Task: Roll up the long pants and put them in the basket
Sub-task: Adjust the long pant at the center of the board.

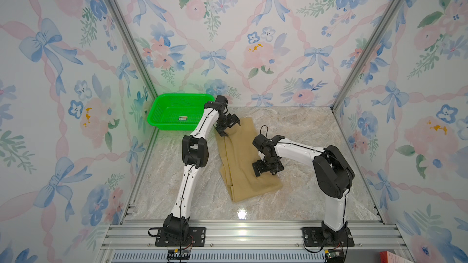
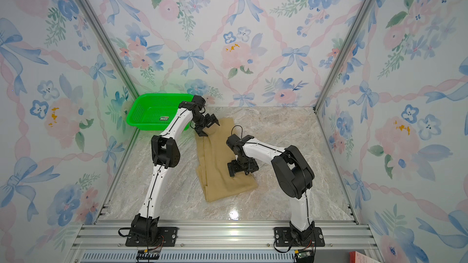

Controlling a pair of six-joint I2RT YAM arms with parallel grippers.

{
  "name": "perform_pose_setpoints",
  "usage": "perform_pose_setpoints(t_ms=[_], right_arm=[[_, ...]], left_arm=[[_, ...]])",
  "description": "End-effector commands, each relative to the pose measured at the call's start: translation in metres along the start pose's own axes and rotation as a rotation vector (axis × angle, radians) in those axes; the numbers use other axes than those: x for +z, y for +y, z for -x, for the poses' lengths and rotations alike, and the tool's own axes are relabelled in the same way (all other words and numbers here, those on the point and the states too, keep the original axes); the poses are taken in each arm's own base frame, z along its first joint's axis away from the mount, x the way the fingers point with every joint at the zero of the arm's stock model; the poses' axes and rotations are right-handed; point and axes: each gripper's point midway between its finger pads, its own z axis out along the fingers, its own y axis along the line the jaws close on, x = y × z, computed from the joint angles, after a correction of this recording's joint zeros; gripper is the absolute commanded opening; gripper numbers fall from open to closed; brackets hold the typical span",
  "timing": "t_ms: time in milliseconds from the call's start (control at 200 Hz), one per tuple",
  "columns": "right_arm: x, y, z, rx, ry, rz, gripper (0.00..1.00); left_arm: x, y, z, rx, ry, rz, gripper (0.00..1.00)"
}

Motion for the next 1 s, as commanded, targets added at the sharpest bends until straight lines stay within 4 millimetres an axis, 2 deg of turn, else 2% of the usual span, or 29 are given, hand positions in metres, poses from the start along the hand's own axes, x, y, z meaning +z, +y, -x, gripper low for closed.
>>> perform_pose_setpoints(t_ms=[0, 105, 145, 185, 255, 280, 395, 485, 590, 690, 756, 771, 816, 871, 991], right_arm=[[0.005, 0.030, -0.008, -0.001, 0.060, 0.062, 1.00], [-0.003, 0.051, 0.003, -0.036, 0.025, 0.105, 1.00], [-0.008, 0.062, 0.008, -0.072, 0.010, 0.138, 1.00], [-0.013, 0.065, 0.013, -0.101, -0.006, 0.129, 1.00], [-0.030, 0.061, 0.029, -0.143, -0.068, 0.102, 1.00], [-0.039, 0.059, 0.035, -0.150, -0.101, 0.099, 1.00], [-0.080, 0.034, 0.060, -0.178, -0.256, 0.002, 1.00], [-0.092, 0.011, 0.071, -0.167, -0.289, -0.067, 1.00], [-0.081, -0.003, 0.086, -0.131, -0.254, -0.067, 1.00], [-0.067, -0.008, 0.103, -0.110, -0.230, -0.063, 1.00], [-0.062, -0.009, 0.112, -0.082, -0.221, -0.036, 1.00], [-0.061, -0.009, 0.114, -0.075, -0.217, -0.032, 1.00], [-0.060, -0.010, 0.119, -0.057, -0.219, -0.025, 1.00], [-0.061, -0.011, 0.124, -0.040, -0.230, -0.014, 1.00], [-0.066, -0.010, 0.128, -0.019, -0.241, 0.005, 1.00]], left_arm=[[0.003, -0.011, 0.052, 0.023, -0.155, -0.096, 0.99], [-0.008, -0.035, 0.070, 0.015, -0.190, -0.233, 0.99], [-0.015, -0.046, 0.073, 0.026, -0.200, -0.280, 0.99], [-0.026, -0.057, 0.074, 0.040, -0.209, -0.312, 0.99], [-0.051, -0.075, 0.065, 0.070, -0.203, -0.354, 0.99], [-0.066, -0.080, 0.060, 0.081, -0.201, -0.357, 0.99], [-0.120, -0.091, 0.019, 0.089, -0.137, -0.347, 0.99], [-0.149, -0.075, -0.022, 0.075, -0.133, -0.267, 0.99], [-0.170, -0.052, -0.071, -0.016, -0.133, -0.310, 0.99], [-0.158, -0.011, -0.125, -0.156, -0.049, -0.342, 0.99], [-0.147, 0.018, -0.163, -0.172, -0.028, -0.283, 0.99], [-0.153, 0.022, -0.173, -0.162, -0.035, -0.282, 0.99], [-0.147, 0.039, -0.196, -0.176, -0.024, -0.255, 0.99], [-0.138, 0.059, -0.218, -0.203, -0.012, -0.240, 0.99], [-0.122, 0.097, -0.250, -0.269, 0.028, -0.218, 0.95]])
